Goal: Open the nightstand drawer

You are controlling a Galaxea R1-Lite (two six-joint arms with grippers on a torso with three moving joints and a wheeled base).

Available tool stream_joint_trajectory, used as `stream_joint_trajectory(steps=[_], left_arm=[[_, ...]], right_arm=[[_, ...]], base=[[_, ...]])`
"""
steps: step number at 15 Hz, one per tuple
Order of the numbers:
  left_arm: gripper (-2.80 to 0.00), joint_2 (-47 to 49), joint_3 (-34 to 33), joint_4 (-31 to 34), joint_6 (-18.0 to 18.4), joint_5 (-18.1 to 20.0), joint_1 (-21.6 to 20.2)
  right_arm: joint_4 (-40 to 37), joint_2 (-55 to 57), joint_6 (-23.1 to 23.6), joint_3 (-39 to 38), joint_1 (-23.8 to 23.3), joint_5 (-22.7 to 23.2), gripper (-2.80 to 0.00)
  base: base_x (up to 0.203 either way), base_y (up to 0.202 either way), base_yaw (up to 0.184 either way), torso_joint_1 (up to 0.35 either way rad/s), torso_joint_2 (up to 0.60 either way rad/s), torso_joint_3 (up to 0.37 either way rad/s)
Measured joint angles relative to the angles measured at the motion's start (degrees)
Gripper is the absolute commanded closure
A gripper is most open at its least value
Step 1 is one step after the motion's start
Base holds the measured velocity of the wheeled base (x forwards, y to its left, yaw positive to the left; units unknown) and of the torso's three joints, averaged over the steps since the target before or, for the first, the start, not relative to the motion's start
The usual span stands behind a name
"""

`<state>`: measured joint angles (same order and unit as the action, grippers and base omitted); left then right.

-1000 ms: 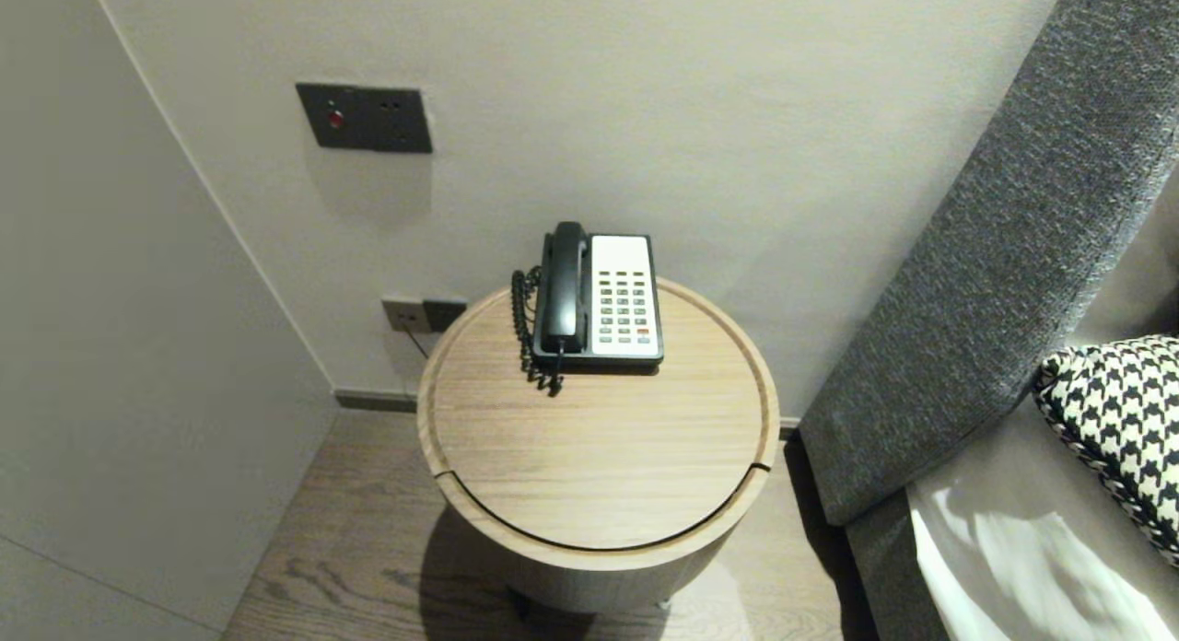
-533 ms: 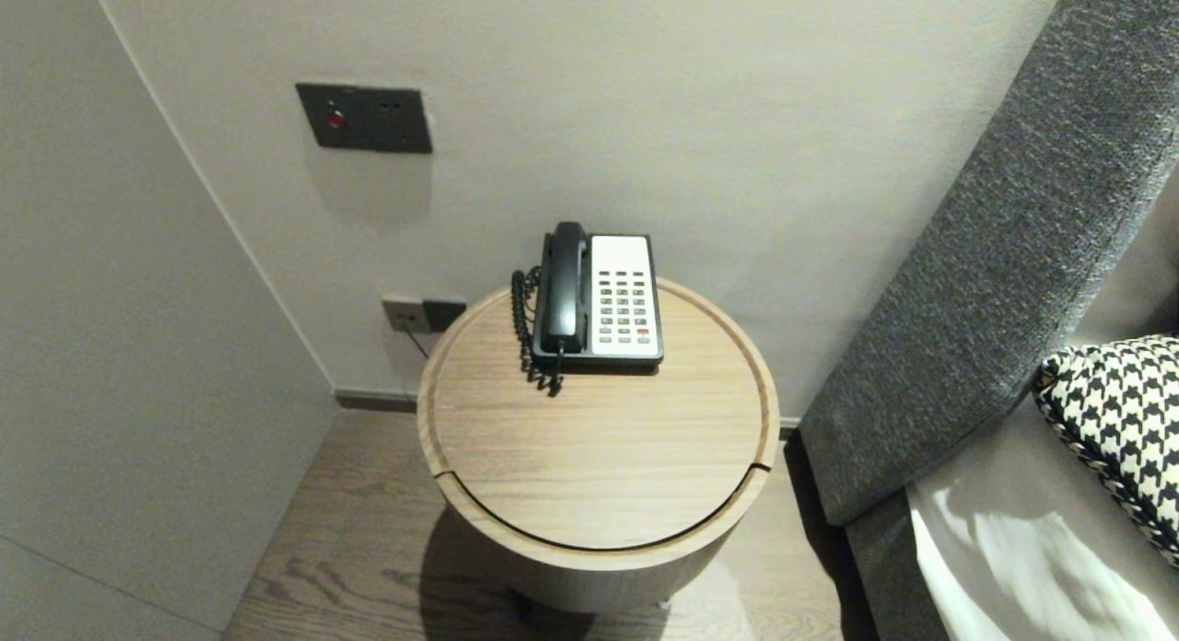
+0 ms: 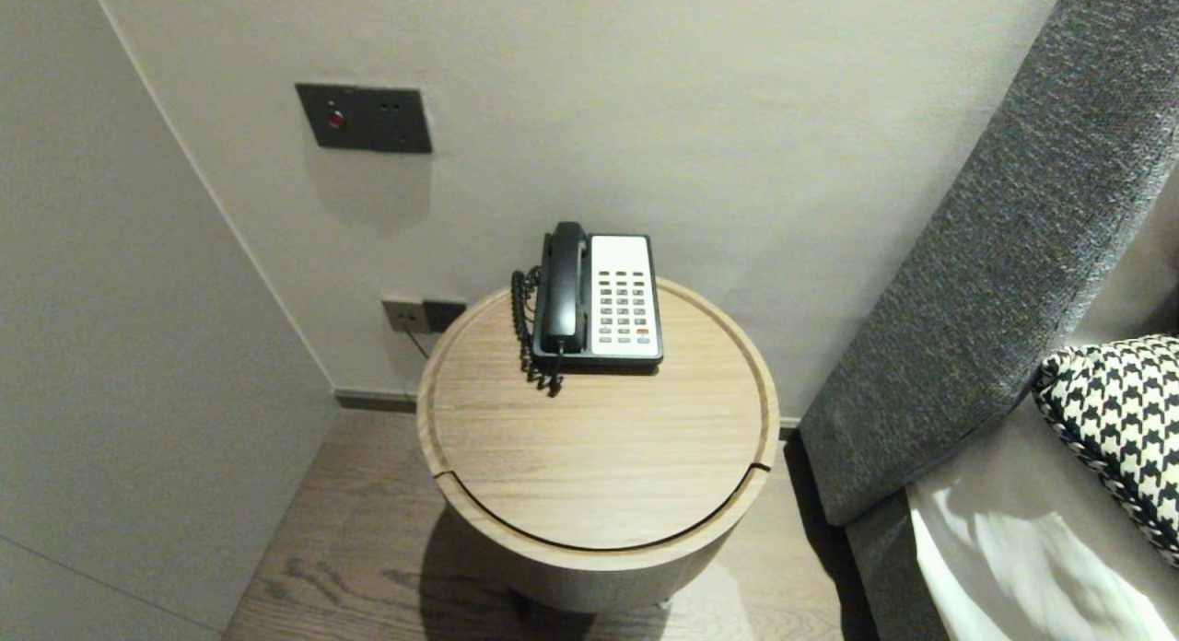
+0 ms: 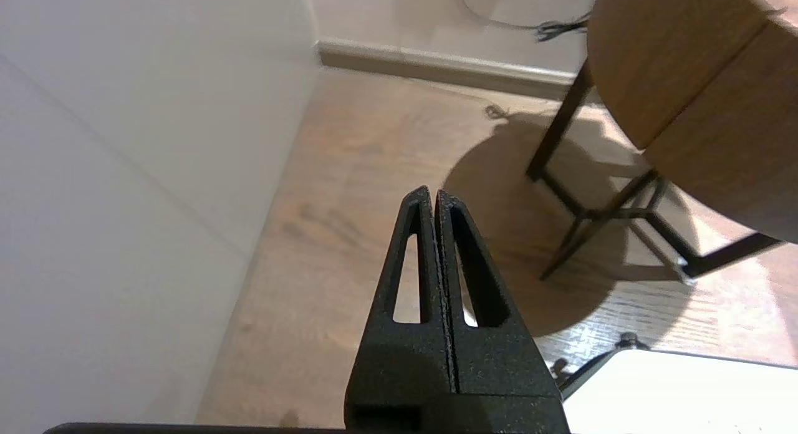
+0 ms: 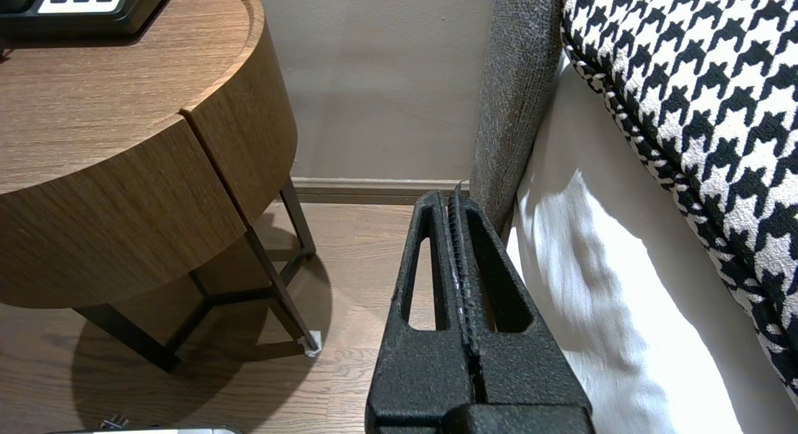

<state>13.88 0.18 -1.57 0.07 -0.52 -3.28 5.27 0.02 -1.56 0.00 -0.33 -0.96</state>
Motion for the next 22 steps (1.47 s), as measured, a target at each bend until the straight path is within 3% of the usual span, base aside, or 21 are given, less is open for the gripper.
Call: stream_joint_trajectory(steps=[10,22], left_arm=[[0.0,-12.7,0.0,0.7,1.7,0.2,2.7],[0.0,-13.9,0.0,0.7,0.0,0.1,2.7]], right_arm=[[0.0,0.0,0.0,0.0,0.0,0.0,0.0],[0.0,0.0,0.0,0.0,0.0,0.0,0.0]], base=[[0.0,0.0,0.0,0.0,0.0,0.0],[0.0,0.0,0.0,0.0,0.0,0.0]])
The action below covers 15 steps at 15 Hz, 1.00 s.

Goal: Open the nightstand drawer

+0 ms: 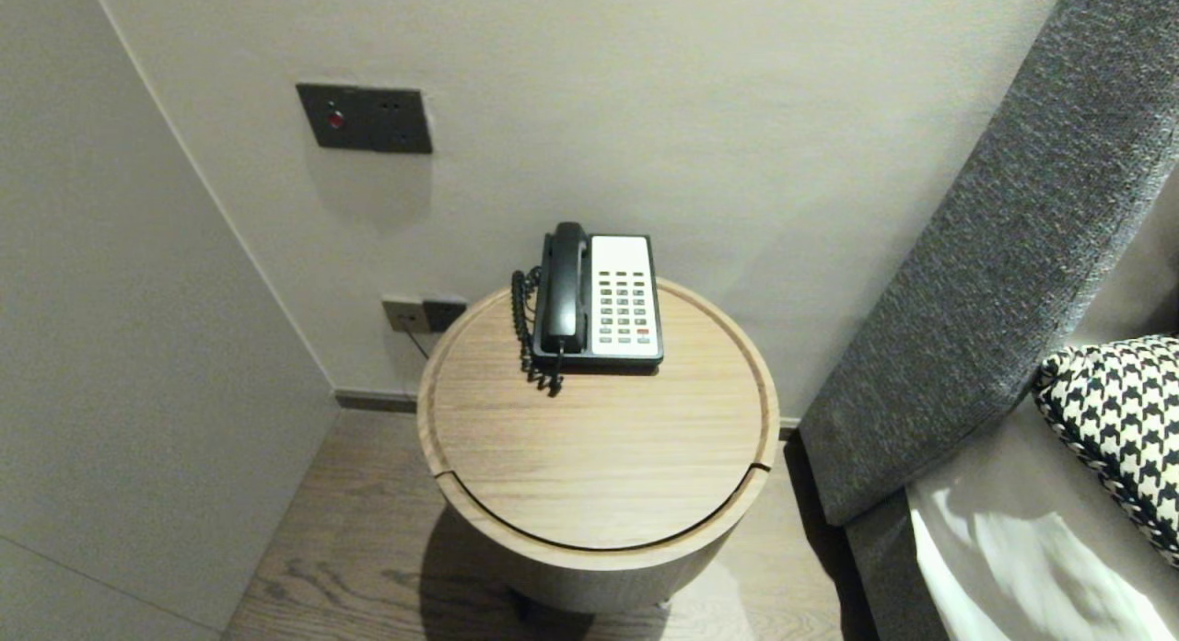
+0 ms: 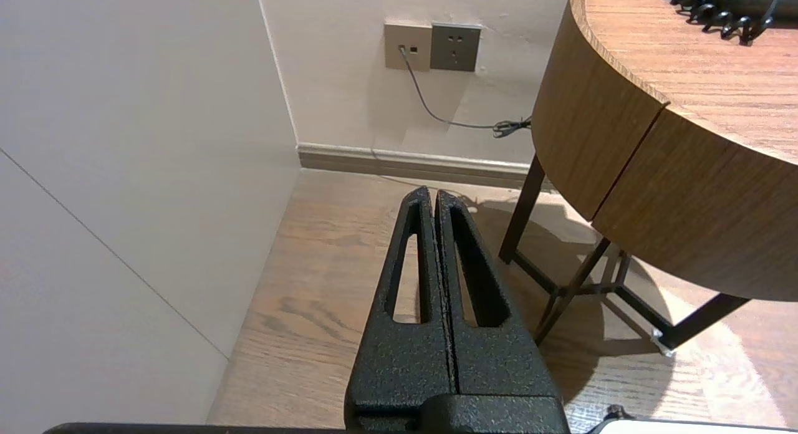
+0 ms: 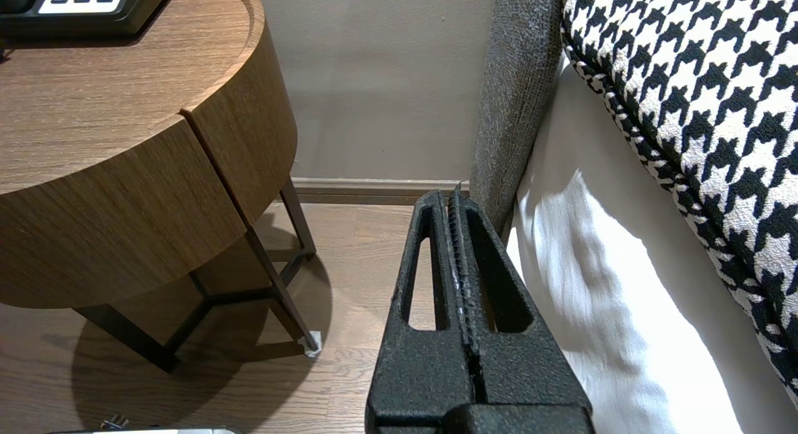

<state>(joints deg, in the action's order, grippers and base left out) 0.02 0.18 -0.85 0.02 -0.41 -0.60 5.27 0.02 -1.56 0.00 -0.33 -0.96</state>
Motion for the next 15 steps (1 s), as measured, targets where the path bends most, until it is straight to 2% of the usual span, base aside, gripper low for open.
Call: stream_joint_trajectory(steps=[15], left_arm=[[0.0,0.0,0.0,0.0,0.0,0.0,0.0]], right_arm=[[0.1,0.0,-0.1,0.0,0.0,0.0,0.0]], base=[[0.0,0.0,0.0,0.0,0.0,0.0]])
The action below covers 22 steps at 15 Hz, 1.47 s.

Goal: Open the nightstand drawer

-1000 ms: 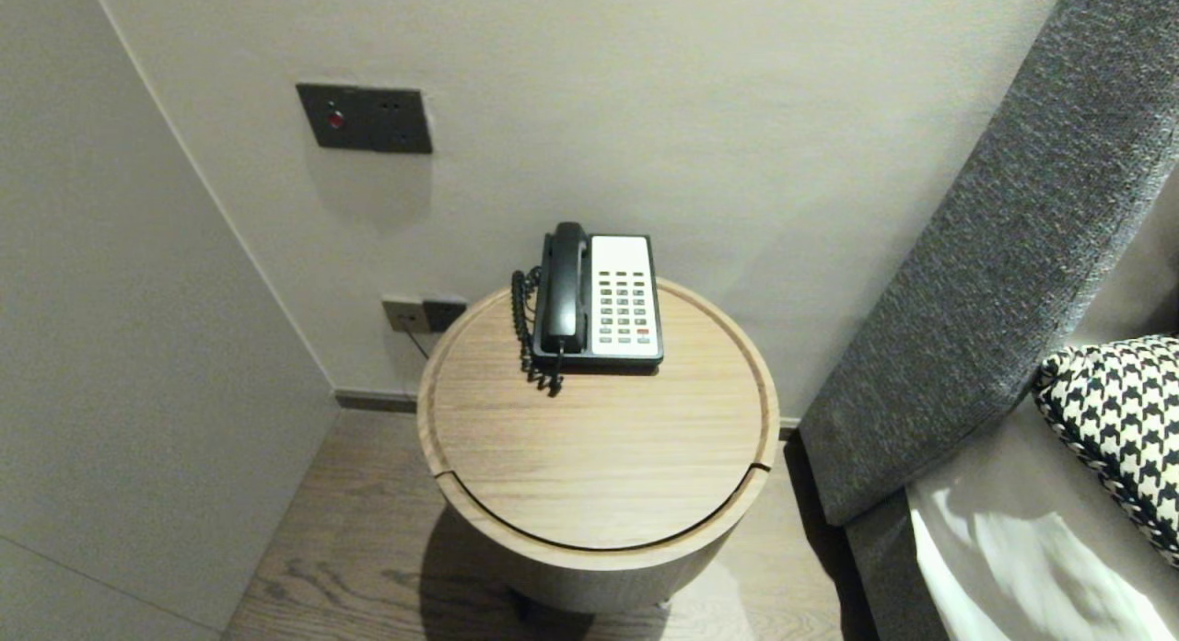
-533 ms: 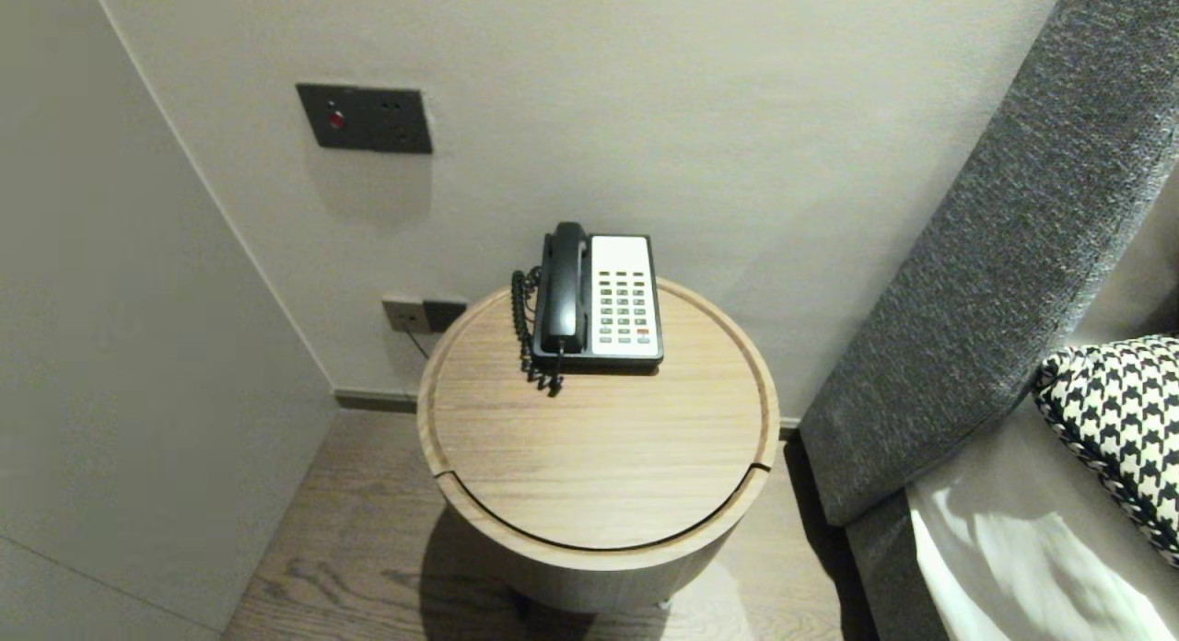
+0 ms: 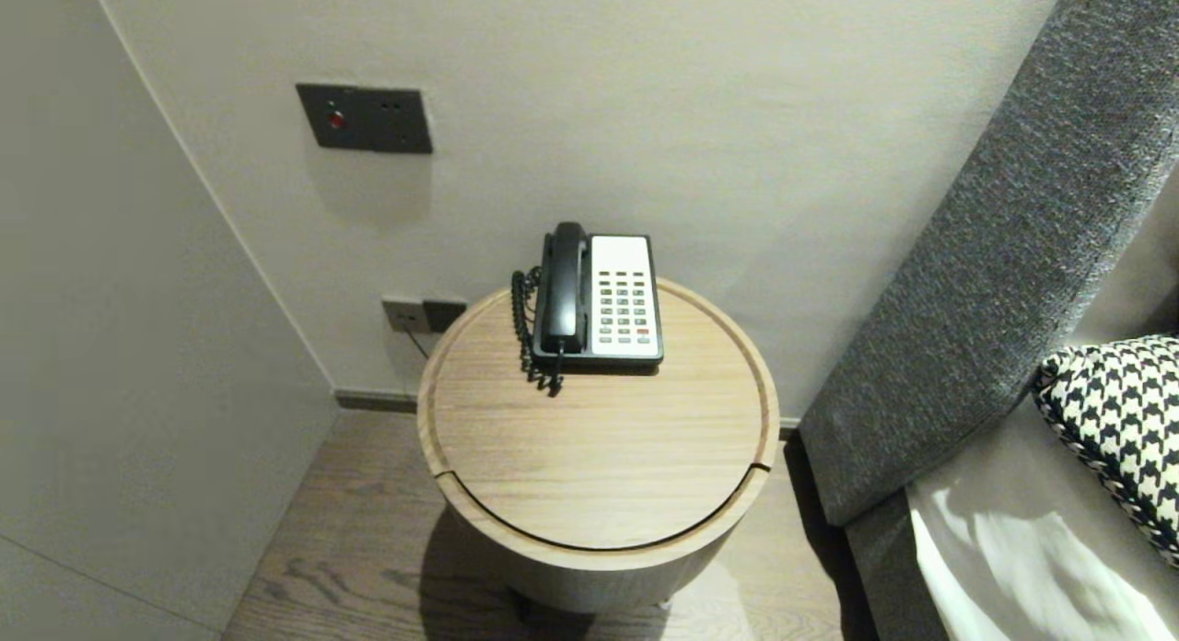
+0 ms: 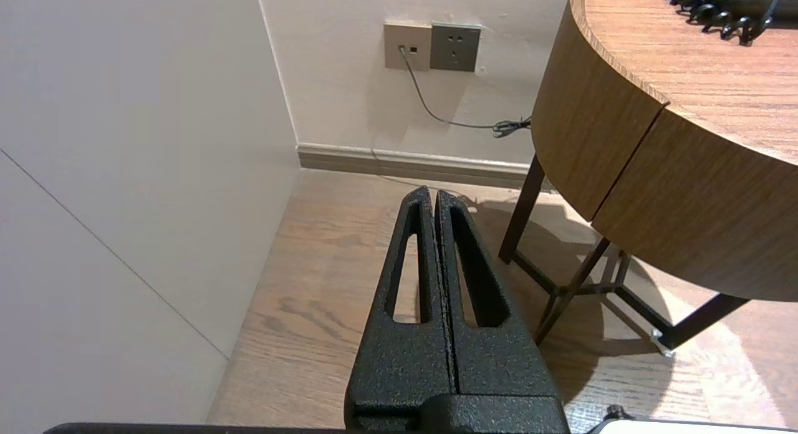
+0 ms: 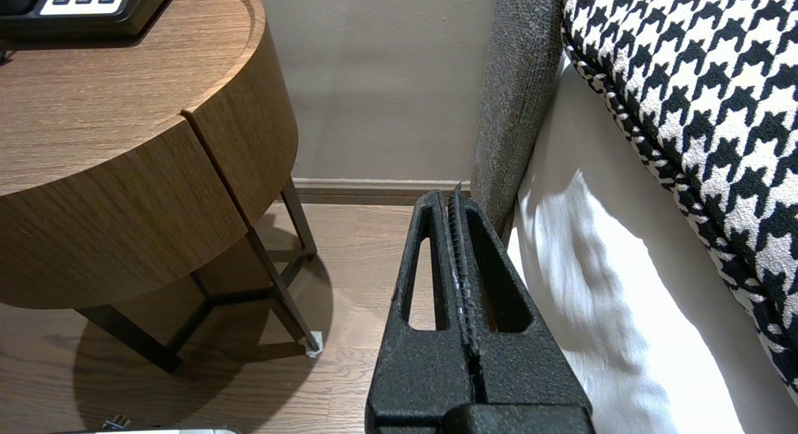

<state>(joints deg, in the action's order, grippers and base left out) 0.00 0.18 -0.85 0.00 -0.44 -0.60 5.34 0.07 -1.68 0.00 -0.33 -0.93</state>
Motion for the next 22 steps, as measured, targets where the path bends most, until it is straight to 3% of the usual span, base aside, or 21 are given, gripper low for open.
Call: stream_joint_trajectory(steps=[8,13,19,22], left_arm=[[0.0,0.0,0.0,0.0,0.0,0.0,0.0],[0.0,0.0,0.0,0.0,0.0,0.0,0.0],[0.0,0.0,0.0,0.0,0.0,0.0,0.0],[0.0,0.0,0.0,0.0,0.0,0.0,0.0]], right_arm=[[-0.5,0.0,-0.3,0.4,0.0,0.4,0.0],[-6.8,3.9,-0.5,11.4,0.1,4.2,0.0],[-6.7,24.8,-2.0,27.9,1.6,6.0,0.0],[-4.0,38.7,-8.7,34.8,8.4,7.2,0.0]], base=[[0.0,0.0,0.0,0.0,0.0,0.0],[0.0,0.0,0.0,0.0,0.0,0.0],[0.0,0.0,0.0,0.0,0.0,0.0],[0.0,0.0,0.0,0.0,0.0,0.0]])
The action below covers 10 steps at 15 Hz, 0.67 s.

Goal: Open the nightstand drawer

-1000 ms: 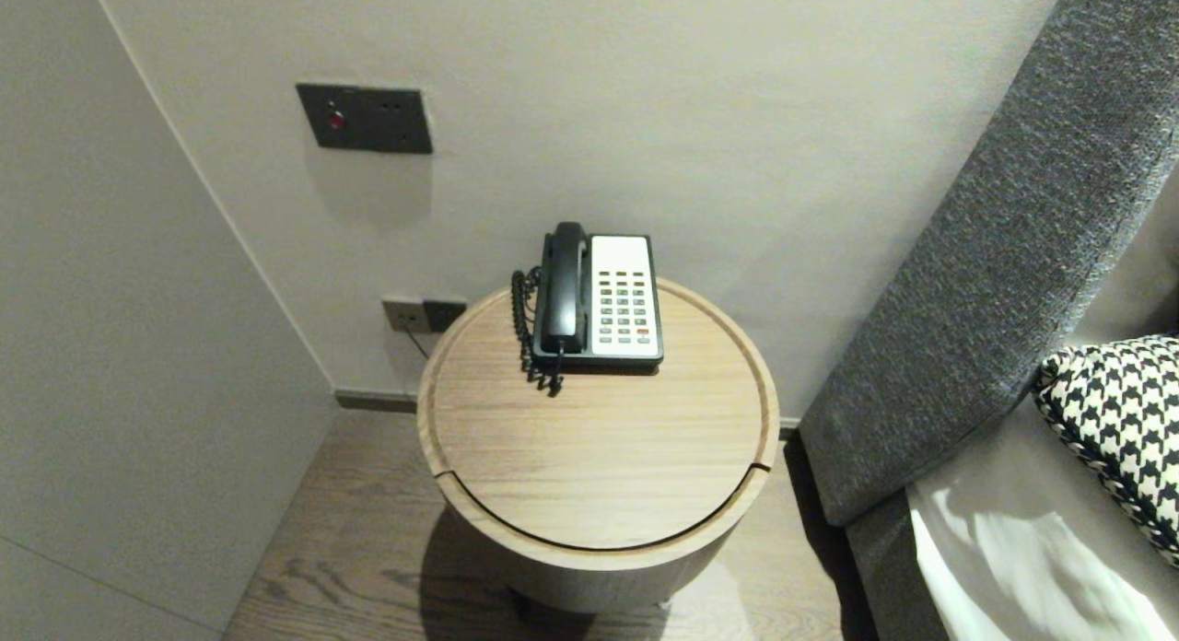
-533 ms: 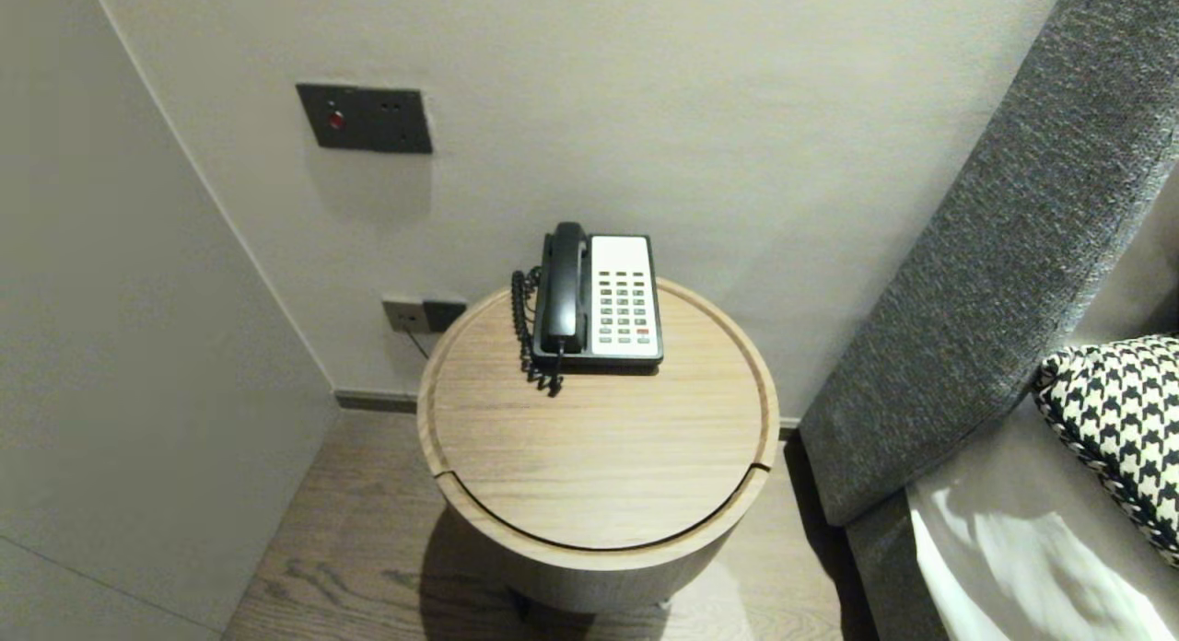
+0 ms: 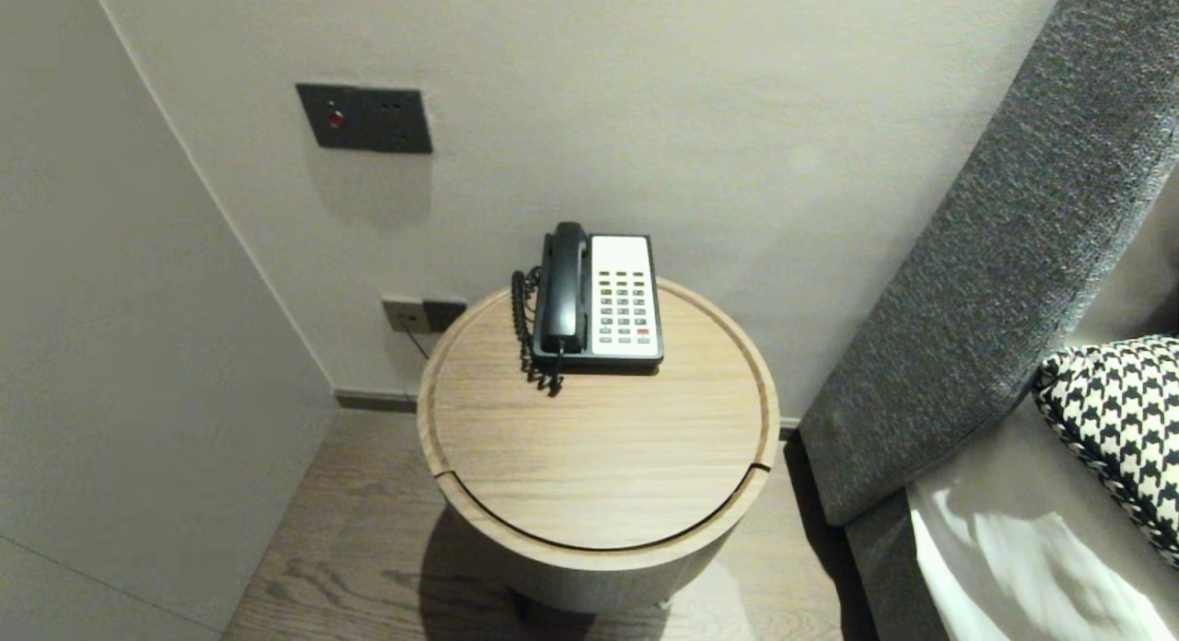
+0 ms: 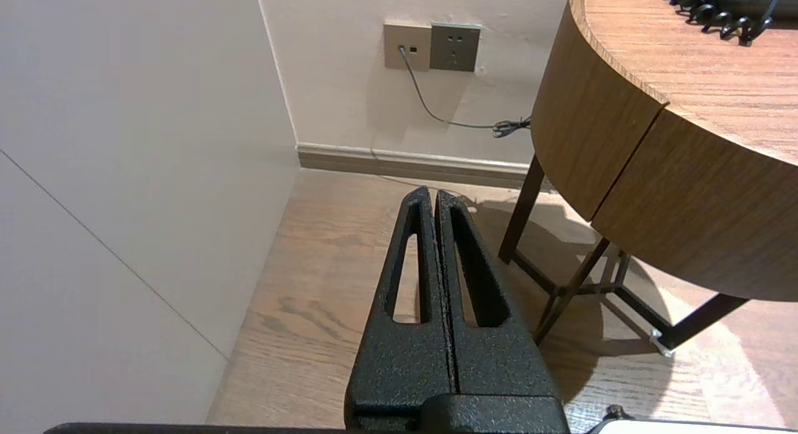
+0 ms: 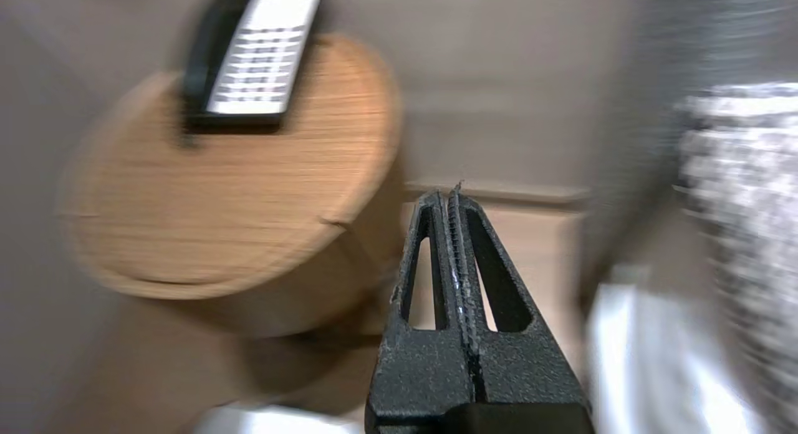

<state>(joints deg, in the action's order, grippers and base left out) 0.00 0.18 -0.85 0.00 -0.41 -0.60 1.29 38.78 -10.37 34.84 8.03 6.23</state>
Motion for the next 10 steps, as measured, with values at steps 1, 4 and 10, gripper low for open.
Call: stream_joint_trajectory(steps=[1,4,10], left_arm=[[0.0,0.0,0.0,0.0,0.0,0.0,0.0],[0.0,0.0,0.0,0.0,0.0,0.0,0.0],[0.0,0.0,0.0,0.0,0.0,0.0,0.0]], right_arm=[[1.1,4.8,-2.8,2.2,2.7,0.2,0.0],[4.1,19.2,-8.6,8.7,8.3,0.8,0.0],[4.4,41.5,-11.3,15.4,17.6,1.5,0.0]], base=[[0.0,0.0,0.0,0.0,0.0,0.0],[0.0,0.0,0.0,0.0,0.0,0.0],[0.0,0.0,0.0,0.0,0.0,0.0]])
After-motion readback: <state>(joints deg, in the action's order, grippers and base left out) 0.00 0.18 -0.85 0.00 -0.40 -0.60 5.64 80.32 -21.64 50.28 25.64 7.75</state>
